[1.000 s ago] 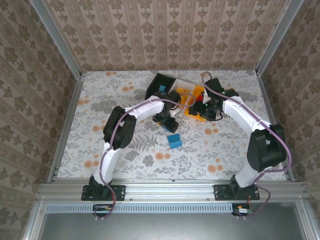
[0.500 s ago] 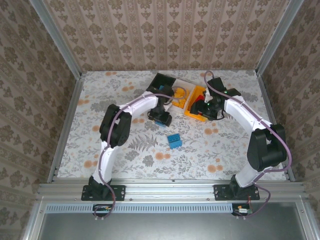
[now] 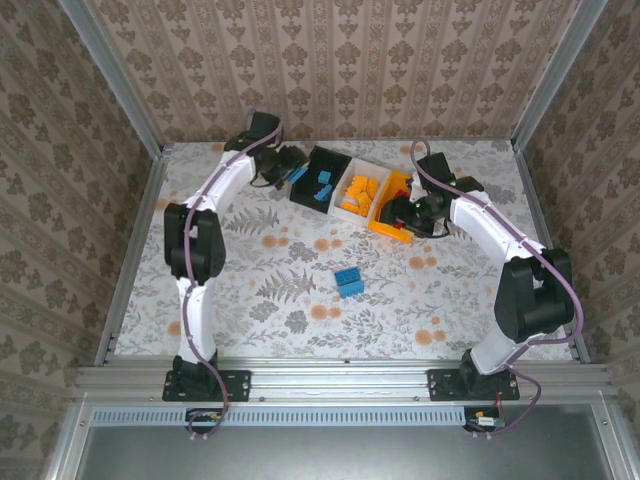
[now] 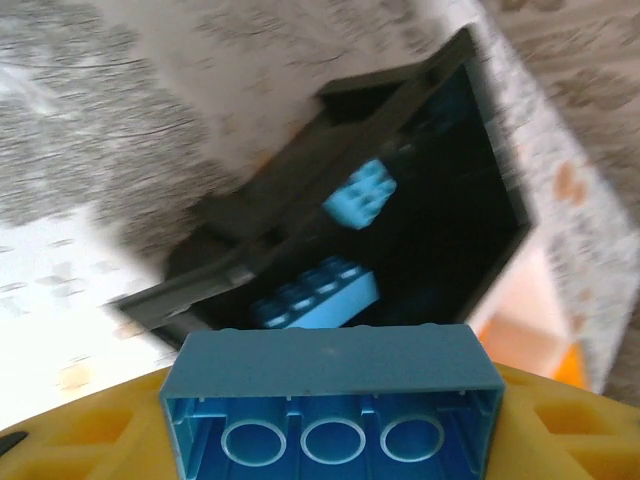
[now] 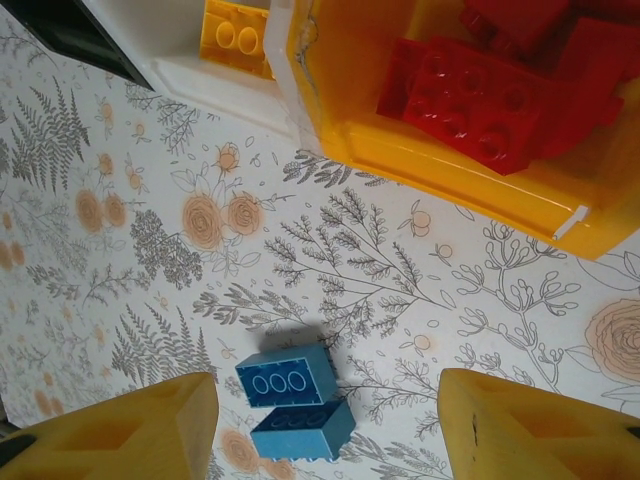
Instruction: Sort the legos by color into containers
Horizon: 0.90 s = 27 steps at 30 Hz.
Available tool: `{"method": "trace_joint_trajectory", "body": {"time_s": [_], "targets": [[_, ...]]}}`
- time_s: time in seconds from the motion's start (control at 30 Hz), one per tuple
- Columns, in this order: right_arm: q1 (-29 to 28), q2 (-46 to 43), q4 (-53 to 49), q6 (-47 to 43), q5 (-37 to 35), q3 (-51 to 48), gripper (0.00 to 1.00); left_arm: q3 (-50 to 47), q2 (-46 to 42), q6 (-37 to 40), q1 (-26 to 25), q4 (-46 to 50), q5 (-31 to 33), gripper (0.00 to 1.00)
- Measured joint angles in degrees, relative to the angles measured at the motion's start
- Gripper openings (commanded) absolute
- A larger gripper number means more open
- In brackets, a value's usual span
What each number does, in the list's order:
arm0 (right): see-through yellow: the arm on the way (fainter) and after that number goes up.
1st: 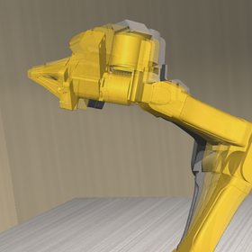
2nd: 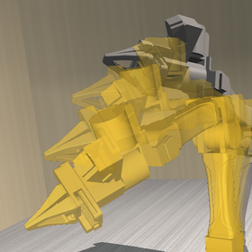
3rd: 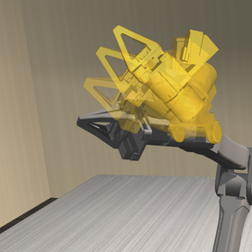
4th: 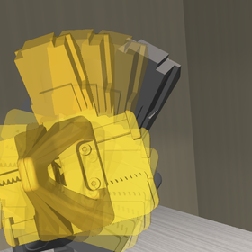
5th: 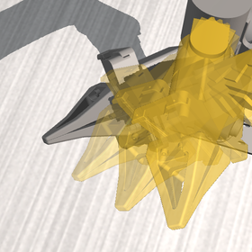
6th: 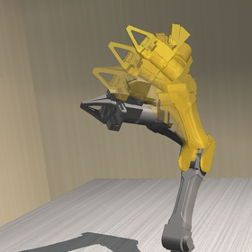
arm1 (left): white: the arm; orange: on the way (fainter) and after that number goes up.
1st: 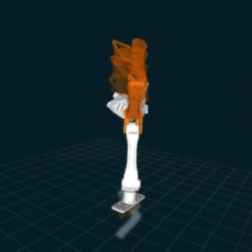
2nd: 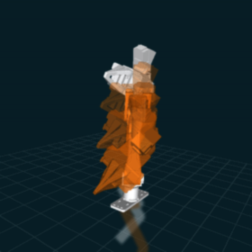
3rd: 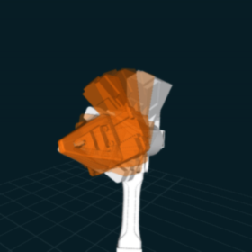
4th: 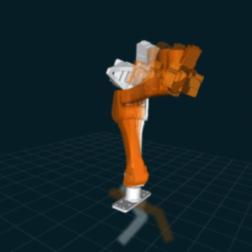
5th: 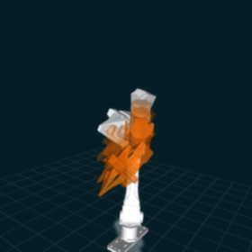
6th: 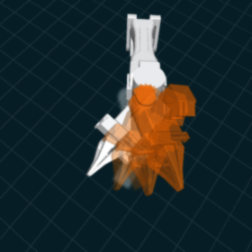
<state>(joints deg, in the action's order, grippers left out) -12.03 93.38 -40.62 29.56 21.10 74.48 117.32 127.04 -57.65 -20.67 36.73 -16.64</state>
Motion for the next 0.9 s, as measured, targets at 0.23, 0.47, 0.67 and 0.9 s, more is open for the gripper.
{"method": "trace_joint_trajectory", "body": {"time_s": [0.23, 0.47, 0.67, 0.9], "targets": [[0.0, 0.0, 0.7, 0.02, 0.02, -1.62, 0.61, 18.73, 11.32, -9.49, -1.77, 1.09, -0.79, 0.62], [0.0, 0.0, 0.85, 0.0, 0.17, -1.97, 0.62, 22.64, 14.91, -13.07, -2.03, 2.89, -1.22, 0.66], [0.0, 0.0, 0.92, 0.0, 0.17, -1.97, 0.62, 22.64, 14.91, -13.88, -2.62, 3.8, -1.62, 0.72], [0.0, 0.0, 1.03, -0.02, 0.17, -2.01, 0.63, 22.6, 14.91, -14.4, -3.28, 3.91, -2.05, 0.78]]}}
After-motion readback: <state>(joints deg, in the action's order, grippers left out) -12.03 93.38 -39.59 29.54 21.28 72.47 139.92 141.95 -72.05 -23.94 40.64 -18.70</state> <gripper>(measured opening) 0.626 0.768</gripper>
